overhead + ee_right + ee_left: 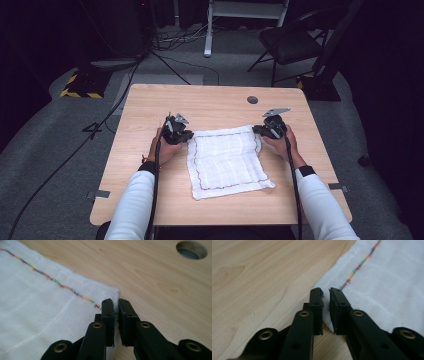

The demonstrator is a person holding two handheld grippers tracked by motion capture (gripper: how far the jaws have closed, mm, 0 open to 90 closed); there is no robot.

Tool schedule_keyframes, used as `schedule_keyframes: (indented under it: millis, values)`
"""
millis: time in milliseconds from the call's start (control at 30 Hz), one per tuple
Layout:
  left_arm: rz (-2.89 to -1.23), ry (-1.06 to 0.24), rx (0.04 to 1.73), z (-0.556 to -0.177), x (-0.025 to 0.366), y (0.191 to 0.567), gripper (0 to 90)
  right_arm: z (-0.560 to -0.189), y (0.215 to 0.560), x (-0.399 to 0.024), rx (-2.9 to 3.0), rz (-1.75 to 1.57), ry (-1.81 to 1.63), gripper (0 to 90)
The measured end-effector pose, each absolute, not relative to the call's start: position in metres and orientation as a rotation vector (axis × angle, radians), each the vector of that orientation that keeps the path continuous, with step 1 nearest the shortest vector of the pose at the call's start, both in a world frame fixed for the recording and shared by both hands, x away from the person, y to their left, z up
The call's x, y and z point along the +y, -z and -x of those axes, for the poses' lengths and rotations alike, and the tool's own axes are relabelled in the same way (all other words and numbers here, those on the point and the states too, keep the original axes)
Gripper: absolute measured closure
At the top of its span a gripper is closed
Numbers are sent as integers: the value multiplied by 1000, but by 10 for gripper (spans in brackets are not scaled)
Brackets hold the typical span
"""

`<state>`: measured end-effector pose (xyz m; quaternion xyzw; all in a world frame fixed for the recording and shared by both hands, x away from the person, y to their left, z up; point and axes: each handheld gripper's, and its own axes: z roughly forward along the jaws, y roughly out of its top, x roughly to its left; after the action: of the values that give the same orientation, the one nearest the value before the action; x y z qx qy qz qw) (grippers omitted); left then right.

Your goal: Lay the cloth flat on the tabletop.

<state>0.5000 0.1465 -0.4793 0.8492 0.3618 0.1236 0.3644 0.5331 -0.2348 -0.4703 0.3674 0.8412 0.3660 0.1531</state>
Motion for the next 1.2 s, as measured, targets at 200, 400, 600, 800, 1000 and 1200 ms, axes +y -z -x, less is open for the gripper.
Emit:
schedule_keyframes:
  millis: [200,400,600,800,1000,1200]
  values:
    - [-2118,-387,841,-489,145,445,862,-513,430,-237,2355,-946,-1128,845]
    - [-2064,-438,755,-468,143,408,863,-483,395,-244,2288,-865,-1191,849]
    - [-2051,-482,656,-438,141,382,863,-449,371,-259,2225,-816,-1207,853]
    - [-2042,-516,580,-417,138,365,863,-423,358,-270,2197,-774,-1250,855]
    - [-2023,-522,540,-390,140,353,862,-390,342,-279,2154,-734,-1298,856]
    - [-2005,-544,493,-376,136,342,863,-360,325,-284,2102,-691,-1327,857]
